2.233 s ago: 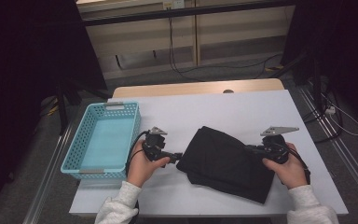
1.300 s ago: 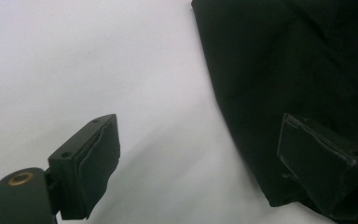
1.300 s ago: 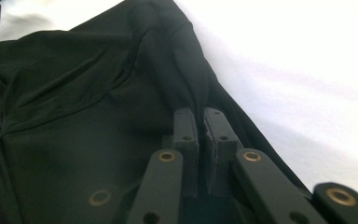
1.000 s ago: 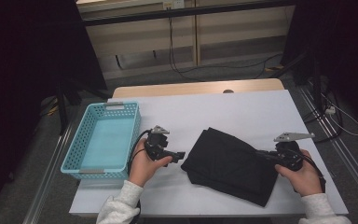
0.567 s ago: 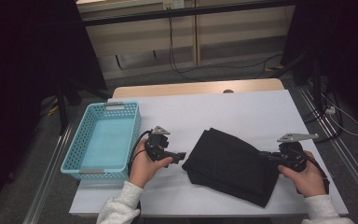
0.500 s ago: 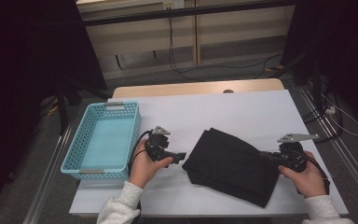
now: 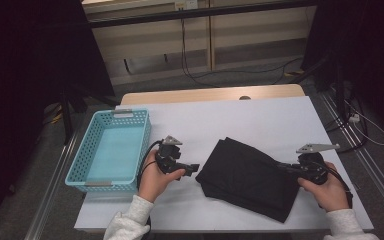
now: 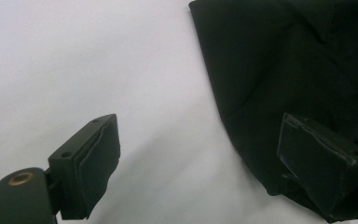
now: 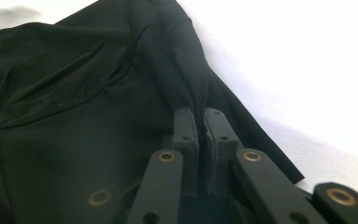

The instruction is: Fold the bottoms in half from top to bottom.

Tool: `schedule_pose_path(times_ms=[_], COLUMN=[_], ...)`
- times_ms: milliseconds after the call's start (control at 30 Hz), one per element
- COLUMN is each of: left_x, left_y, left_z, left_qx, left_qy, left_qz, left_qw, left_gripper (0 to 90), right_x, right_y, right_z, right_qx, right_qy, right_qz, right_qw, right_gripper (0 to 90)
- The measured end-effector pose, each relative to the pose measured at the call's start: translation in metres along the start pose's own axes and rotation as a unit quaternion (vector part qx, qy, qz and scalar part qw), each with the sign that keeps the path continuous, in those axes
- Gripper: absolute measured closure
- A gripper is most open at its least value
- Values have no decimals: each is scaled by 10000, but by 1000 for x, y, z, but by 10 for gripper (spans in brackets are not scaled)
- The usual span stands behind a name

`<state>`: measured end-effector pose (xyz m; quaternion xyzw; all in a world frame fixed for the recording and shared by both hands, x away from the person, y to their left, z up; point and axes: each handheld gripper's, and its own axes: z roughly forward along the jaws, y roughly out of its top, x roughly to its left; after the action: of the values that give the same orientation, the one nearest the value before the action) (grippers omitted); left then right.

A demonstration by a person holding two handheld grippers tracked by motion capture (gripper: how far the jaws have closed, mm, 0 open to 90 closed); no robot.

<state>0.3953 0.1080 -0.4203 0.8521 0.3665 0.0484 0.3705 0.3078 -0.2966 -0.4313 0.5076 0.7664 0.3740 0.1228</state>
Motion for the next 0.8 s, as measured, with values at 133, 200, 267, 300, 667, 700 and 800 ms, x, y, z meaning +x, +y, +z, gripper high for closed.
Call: schedule_pose_path(times_ms=[133,200,267,300,667,700,800], left_x=[-1,-1,-1,0,0,-1,-1], left_y=[0,0,0,0,1,1,1], left_z=[0,1,1,1,-1,-1,0], left_qx=[5,4,11,15,-24,-38,-21], left_qy=[-7,1,-9,-9,-37,-51,-46], left_qz=[20,11,-4,-2,1,-8,10], left_qw=[10000,10000,10000,10000,10000,10000,10000], left_gripper=[130,130,130,130,130,130,129], right_x=[1,1,1,1,3,3,-1], right_y=[-1,-1,-1,0,3,2,-4], right_z=[1,2,1,0,-17,-21,-28], right_qx=[40,44,39,34,-168,-199,-215], right_qy=[-10,-15,-14,-14,-2,6,-27], right_qz=[-33,-44,-35,-28,6,10,73], right_qw=[10000,10000,10000,10000,9999,9998,9997], right_gripper=[849,849,849,849,850,849,848])
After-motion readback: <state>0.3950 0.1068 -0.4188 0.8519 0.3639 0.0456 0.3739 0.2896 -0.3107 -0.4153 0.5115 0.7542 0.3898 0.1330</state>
